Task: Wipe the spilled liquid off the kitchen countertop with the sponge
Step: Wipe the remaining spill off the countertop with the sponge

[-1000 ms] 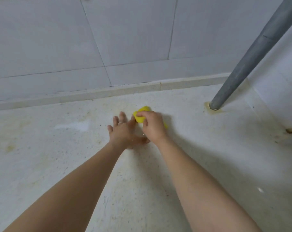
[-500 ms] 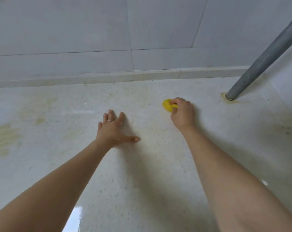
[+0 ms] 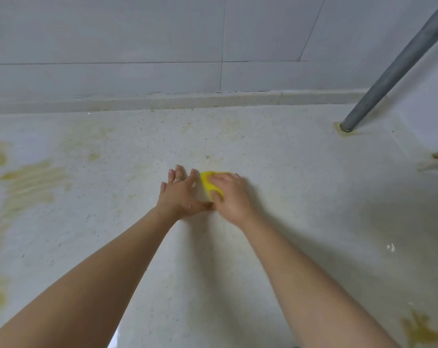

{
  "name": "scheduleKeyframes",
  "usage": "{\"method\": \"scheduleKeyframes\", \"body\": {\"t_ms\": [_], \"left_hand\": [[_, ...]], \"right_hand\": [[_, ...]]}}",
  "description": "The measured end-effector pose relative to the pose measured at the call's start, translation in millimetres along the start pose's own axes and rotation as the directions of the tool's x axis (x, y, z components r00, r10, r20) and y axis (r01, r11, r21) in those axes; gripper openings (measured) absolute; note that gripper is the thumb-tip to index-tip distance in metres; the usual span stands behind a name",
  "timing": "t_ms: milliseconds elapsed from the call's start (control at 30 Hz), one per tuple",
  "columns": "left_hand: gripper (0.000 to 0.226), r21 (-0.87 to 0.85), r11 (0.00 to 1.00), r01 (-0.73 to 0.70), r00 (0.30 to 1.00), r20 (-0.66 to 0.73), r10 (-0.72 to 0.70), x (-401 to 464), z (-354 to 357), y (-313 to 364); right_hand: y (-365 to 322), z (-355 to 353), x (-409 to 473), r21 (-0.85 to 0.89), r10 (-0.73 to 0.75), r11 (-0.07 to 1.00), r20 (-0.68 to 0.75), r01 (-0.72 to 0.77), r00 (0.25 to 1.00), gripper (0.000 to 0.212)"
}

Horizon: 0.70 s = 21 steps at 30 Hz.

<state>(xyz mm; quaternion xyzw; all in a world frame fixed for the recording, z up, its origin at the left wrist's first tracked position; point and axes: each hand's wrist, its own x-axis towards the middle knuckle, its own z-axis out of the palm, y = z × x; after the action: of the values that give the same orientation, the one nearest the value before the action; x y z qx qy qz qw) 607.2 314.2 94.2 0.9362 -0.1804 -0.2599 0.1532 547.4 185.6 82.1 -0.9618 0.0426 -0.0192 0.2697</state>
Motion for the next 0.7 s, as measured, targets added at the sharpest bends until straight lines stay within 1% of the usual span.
{"method": "scheduleKeyframes", "body": {"t_ms": [33,67,100,133,167,200,233,300,333,367,400,433,467,500,533,567,600,633,667,700], "left_hand": [[0.109,0.005,1.000,-0.011,1.000,0.006,0.011,-5,1,-5],[0.110,0.013,1.000,-0.020,1.000,0.014,0.020,-10,0,-11],[0.111,0.018,1.000,-0.026,1.000,0.018,0.025,-14,0,-16],[0.111,0.022,0.999,-0.031,0.999,0.018,0.031,-20,-2,-24],[0.110,0.026,0.999,-0.032,0.999,0.017,0.031,-24,-2,-30],[0.109,0.035,0.999,-0.031,0.999,0.018,0.031,-28,-2,-35],[0.107,0.049,0.998,-0.033,0.999,0.018,0.032,-30,-1,-38],[0.104,0.098,0.994,-0.053,0.999,0.014,0.052,-37,1,-46],[0.103,0.114,0.992,-0.062,0.998,0.021,0.060,-42,3,-49],[0.102,0.120,0.991,-0.065,0.998,0.025,0.063,-45,4,-50],[0.103,0.118,0.991,-0.058,0.998,0.028,0.055,-46,4,-51],[0.103,0.114,0.992,-0.056,0.998,0.032,0.052,-50,5,-51],[0.103,0.115,0.992,-0.057,0.998,0.031,0.053,-52,6,-51],[0.103,0.119,0.991,-0.058,0.998,0.029,0.055,-55,7,-51],[0.103,0.119,0.991,-0.054,0.998,0.021,0.052,-59,9,-51],[0.103,0.122,0.991,-0.055,0.998,0.017,0.053,-61,12,-49],[0.103,0.125,0.991,-0.056,0.998,0.016,0.054,-63,14,-48],[0.103,0.128,0.990,-0.056,0.998,0.017,0.054,-66,16,-47],[0.102,0.130,0.990,-0.047,0.999,0.015,0.046,-70,18,-47],[0.102,0.135,0.990,-0.042,0.999,0.011,0.041,-72,18,-48]], "right_hand": [[8,-5,-4,-0.005,0.013,1.000,-0.061,-0.014,0.998,0.035],[19,-16,-9,-0.061,0.119,0.990,-0.093,-0.125,0.989,0.033],[38,-25,-13,-0.138,0.211,0.962,-0.181,-0.237,0.961,0.034],[44,-32,-20,-0.170,0.304,0.920,-0.261,-0.353,0.916,0.040],[43,-27,-26,-0.178,0.338,0.897,-0.311,-0.404,0.888,0.042],[26,-15,-29,-0.167,0.310,0.915,-0.288,-0.366,0.906,0.041],[8,4,-28,-0.169,0.207,0.953,-0.242,-0.251,0.948,0.038],[-37,41,-34,-0.143,0.003,0.989,-0.167,-0.028,0.986,0.038],[-48,43,-43,-0.134,-0.038,0.991,-0.111,0.023,0.993,0.038],[-39,36,-48,-0.183,-0.027,0.983,-0.104,0.008,0.994,0.035],[-23,22,-52,-0.236,0.061,0.968,-0.112,-0.086,0.992,0.032],[-5,7,-61,-0.291,0.188,0.927,-0.187,-0.237,0.964,0.031],[8,-7,-72,-0.282,0.341,0.866,-0.272,-0.414,0.900,0.033],[12,-10,-81,-0.262,0.429,0.815,-0.327,-0.517,0.842,0.041],[3,-5,-82,-0.251,0.451,0.809,-0.317,-0.532,0.834,0.048],[-15,9,-79,-0.245,0.387,0.860,-0.259,-0.448,0.885,0.051],[-37,26,-77,-0.212,0.292,0.923,-0.161,-0.322,0.943,0.054],[-55,38,-80,-0.171,0.200,0.962,-0.093,-0.214,0.975,0.054],[-64,44,-85,-0.147,0.115,0.981,-0.083,-0.126,0.990,0.052],[-57,40,-90,-0.148,0.069,0.985,-0.132,-0.089,0.989,0.046]]}}
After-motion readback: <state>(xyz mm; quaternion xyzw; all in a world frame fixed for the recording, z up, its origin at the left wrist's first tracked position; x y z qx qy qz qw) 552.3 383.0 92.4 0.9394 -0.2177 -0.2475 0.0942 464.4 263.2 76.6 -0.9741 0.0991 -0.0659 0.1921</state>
